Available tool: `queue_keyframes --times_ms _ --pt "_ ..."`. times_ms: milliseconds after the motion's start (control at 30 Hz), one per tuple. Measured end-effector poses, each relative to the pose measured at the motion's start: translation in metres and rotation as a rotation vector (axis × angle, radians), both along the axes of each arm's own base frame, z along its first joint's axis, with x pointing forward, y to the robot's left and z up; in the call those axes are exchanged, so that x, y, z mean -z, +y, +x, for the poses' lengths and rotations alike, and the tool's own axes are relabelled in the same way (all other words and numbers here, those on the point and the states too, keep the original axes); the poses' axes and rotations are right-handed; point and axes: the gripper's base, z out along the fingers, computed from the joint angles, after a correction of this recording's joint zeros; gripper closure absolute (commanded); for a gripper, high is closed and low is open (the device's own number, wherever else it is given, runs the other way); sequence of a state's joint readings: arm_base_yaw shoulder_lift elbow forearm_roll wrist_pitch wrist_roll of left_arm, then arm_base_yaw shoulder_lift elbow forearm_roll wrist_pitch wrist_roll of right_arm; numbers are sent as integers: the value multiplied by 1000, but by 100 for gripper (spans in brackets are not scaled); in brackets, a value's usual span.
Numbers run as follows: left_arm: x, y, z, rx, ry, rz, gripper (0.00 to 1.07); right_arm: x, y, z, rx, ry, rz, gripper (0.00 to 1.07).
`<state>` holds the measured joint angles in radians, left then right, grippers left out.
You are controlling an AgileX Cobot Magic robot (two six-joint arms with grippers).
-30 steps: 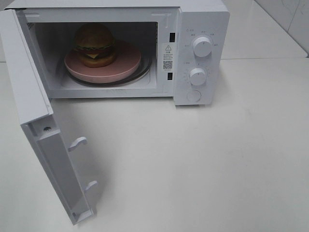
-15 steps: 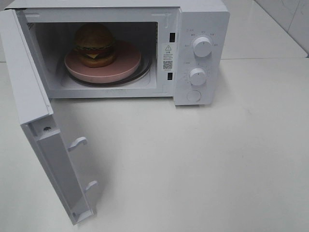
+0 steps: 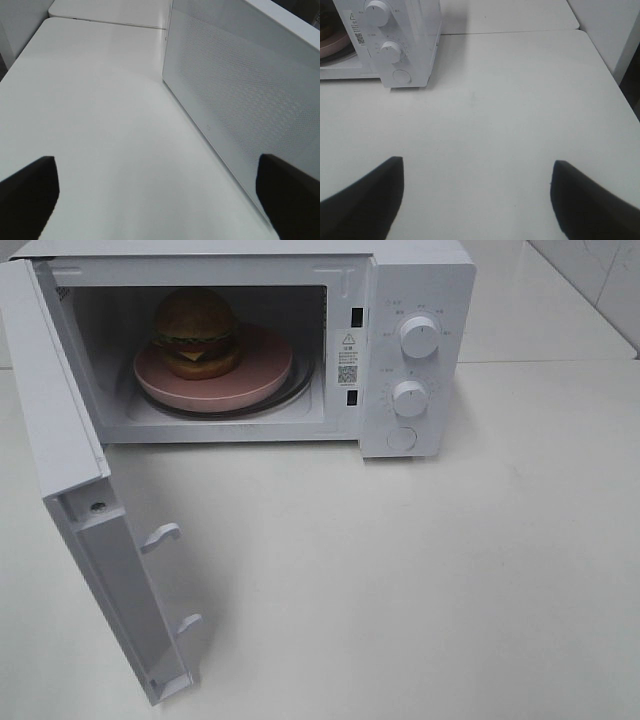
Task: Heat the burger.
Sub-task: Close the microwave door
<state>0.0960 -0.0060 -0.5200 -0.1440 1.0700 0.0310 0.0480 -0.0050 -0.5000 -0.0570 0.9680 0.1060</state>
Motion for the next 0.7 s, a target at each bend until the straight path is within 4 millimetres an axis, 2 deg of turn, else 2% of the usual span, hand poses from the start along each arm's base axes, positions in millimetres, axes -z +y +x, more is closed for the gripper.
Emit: queue_keyframes --times_ms 700 --pt "0 0 0 0 0 0 7 0 0 0 0 0 0 31"
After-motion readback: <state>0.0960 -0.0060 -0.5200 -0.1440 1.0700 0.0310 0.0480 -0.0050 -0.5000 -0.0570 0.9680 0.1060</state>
